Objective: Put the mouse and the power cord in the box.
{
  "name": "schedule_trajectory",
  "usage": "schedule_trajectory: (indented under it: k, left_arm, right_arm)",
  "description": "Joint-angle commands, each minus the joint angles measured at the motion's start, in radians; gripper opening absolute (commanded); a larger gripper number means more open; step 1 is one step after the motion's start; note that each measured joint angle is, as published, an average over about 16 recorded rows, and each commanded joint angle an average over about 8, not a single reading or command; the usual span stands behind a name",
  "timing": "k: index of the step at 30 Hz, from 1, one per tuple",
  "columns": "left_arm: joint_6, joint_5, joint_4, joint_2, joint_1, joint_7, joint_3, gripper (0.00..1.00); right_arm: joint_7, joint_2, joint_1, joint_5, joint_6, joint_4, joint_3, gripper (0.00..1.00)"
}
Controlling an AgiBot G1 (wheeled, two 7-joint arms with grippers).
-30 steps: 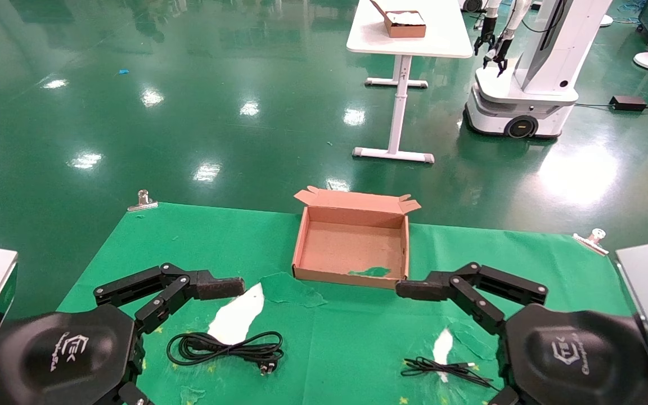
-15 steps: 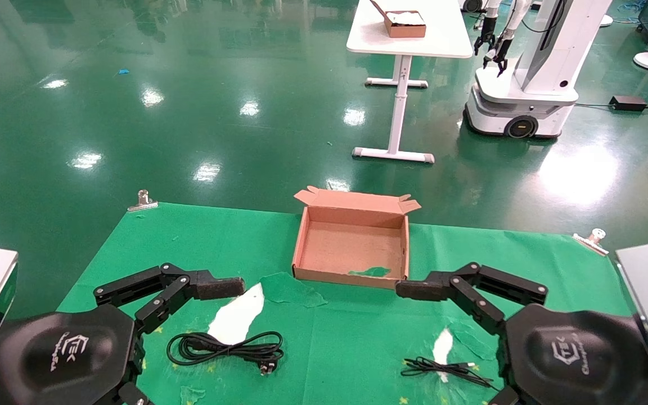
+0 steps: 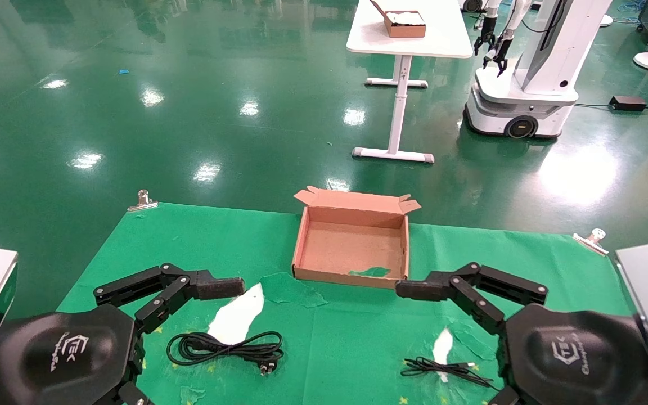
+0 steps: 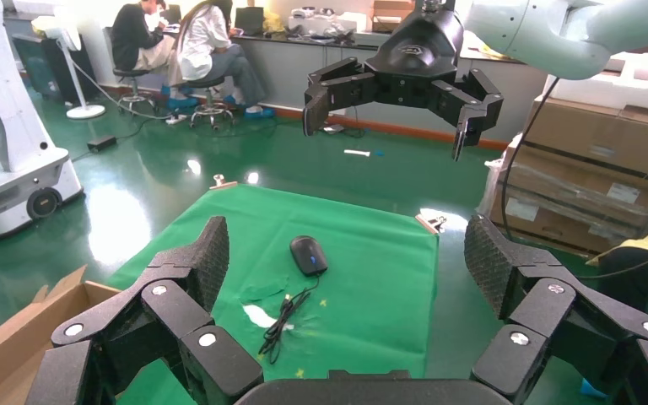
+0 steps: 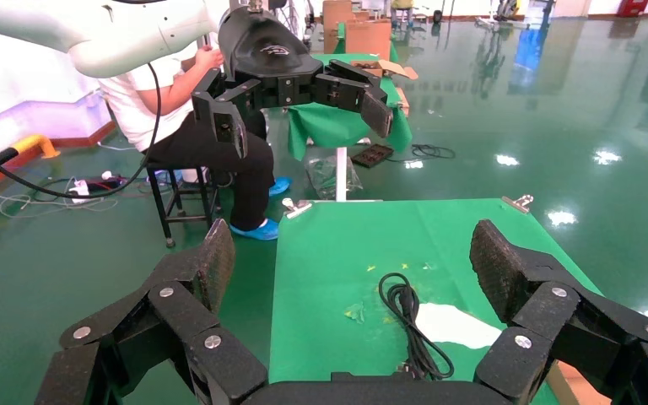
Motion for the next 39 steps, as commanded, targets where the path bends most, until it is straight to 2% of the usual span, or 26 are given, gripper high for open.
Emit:
schedule_trajectory:
  k: [1, 5, 8, 13, 18, 24, 32, 36, 39]
  left_arm:
    - [0.0, -0.001, 0.0, 0.001, 0.0, -0.001, 0.0, 1.0]
    - [0.003, 0.016, -0.006, -0.006, -0.003, 0.006, 0.004, 1.0]
    - [0.023, 0.096, -0.028, -0.017, -0.027, 0.023, 0.033, 1.0]
    - [0.069, 0.382, -0.059, 0.005, -0.162, 0.046, 0.179, 1.0]
    - [0.064, 0.66, -0.038, 0.111, -0.336, 0.01, 0.35, 1.0]
    - [0.042, 0.828, -0.011, 0.209, -0.438, -0.027, 0.446, 1.0]
    - [0.042, 0.857, -0.011, 0.217, -0.451, -0.043, 0.457, 1.0]
    - [0.021, 0.956, -0.001, 0.268, -0.468, -0.103, 0.501, 1.0]
    - [-0.009, 1.079, 0.053, 0.358, -0.484, -0.171, 0.557, 1.0]
  right_arm:
    - [0.001, -0.001, -0.001, 0.002, 0.001, -0.001, 0.001, 1.0]
    - [-0.005, 0.005, 0.002, -0.014, -0.004, 0.006, -0.004, 1.0]
    - [-0.01, 0.017, 0.018, -0.067, -0.014, 0.022, -0.022, 1.0]
    - [-0.012, 0.044, 0.081, -0.228, -0.033, 0.046, -0.078, 1.0]
    - [-0.013, 0.045, 0.164, -0.407, -0.053, 0.052, -0.153, 1.0]
    - [-0.03, 0.027, 0.238, -0.55, -0.077, 0.063, -0.236, 1.0]
    - [-0.05, 0.024, 0.248, -0.56, -0.071, 0.049, -0.261, 1.0]
    - [-0.063, 0.028, 0.248, -0.55, -0.057, 0.041, -0.281, 1.0]
    - [-0.06, 0.025, 0.254, -0.547, -0.048, 0.04, -0.29, 1.0]
